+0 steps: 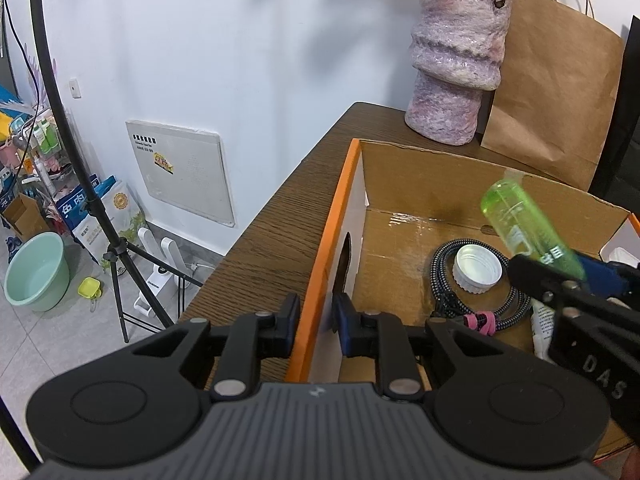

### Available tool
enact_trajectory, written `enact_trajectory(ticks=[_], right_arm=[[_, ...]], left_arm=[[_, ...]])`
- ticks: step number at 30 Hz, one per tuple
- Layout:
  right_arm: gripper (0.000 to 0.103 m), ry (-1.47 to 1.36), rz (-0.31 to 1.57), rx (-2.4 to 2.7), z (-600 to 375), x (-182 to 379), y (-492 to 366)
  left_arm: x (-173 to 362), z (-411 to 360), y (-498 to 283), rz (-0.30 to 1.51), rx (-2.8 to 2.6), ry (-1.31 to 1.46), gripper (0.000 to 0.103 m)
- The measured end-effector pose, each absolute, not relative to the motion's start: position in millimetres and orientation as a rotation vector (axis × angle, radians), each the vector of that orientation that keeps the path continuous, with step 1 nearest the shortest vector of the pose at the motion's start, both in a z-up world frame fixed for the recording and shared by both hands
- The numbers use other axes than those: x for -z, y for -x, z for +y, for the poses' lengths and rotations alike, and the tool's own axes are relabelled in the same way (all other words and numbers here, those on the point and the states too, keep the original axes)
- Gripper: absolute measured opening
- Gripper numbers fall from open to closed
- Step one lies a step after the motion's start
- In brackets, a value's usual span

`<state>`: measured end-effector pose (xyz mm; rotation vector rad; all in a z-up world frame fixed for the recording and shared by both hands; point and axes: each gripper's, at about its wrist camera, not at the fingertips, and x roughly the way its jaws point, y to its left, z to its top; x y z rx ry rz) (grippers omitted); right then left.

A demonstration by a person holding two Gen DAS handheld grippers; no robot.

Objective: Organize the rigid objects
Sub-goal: 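Lower the green bottle into the box and open the right tool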

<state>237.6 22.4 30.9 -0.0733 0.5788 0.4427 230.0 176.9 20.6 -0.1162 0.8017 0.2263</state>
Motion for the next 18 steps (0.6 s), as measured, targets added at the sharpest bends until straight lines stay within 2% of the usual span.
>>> enact_trajectory(ticks=[7,8,10,14,16,18], right_arm=[[0.032,0.083,0.588,-0.45,24,-30,-240],[0.036,0.085,0.586,-0.443,23,-30,-240],[0.062,0.087,0.579,-0.422,19,-32,-241],[0.07,0.07,0.572,-0.386,9,-34,-244],[0.084,0.064,0.573,-0.382,6,-34,-246],[0.09,0.069,0.571,-0.376,6,-34,-246]], left_arm=[[-21,177,-229,0.802,-0.225,0.118,0.02],[-21,177,-230,0.802,-0.225,0.119,0.02],[-21,178,-230,0.802,-0.225,0.119,0.02],[-21,177,-229,0.802,-0.226,0.117,0.02],[-21,178,-230,0.802,-0.225,0.119,0.02],[-21,177,-229,0.802,-0.225,0.118,0.02]])
